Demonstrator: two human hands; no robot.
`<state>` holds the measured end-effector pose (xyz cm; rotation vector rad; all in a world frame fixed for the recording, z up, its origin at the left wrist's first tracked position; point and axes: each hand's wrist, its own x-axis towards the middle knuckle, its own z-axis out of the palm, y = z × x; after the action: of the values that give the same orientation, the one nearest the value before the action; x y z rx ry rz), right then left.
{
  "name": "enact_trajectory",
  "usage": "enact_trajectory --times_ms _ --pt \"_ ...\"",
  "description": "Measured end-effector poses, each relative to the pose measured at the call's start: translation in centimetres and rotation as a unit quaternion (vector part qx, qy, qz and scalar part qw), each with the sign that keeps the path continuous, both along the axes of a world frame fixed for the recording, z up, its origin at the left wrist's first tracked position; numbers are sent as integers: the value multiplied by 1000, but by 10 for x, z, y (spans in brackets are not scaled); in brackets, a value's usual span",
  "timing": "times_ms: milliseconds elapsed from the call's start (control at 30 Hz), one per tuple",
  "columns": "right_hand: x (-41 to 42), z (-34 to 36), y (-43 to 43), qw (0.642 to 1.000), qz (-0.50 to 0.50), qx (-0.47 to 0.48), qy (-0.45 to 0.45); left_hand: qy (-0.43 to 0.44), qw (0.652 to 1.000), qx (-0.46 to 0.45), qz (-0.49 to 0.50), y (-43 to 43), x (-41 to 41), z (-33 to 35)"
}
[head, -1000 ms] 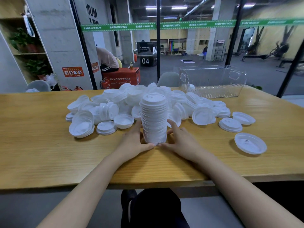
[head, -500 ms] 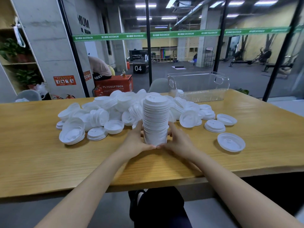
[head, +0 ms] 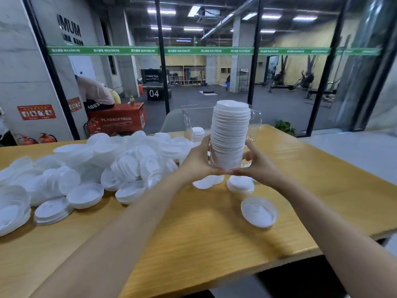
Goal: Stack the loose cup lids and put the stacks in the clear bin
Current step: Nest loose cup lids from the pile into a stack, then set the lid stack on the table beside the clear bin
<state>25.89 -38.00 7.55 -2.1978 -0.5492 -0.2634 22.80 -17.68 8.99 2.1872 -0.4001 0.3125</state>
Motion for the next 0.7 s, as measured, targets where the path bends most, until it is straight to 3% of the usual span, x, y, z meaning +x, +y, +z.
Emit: enact_trajectory --times_ms 400,700 --pt "164 -12 -103 995 -98 -16 16 37 996 18 -83 -114 195 -4" --pt "225 -55 -112 986 -135 -61 73 89 990 70 -86 -126 270 -45"
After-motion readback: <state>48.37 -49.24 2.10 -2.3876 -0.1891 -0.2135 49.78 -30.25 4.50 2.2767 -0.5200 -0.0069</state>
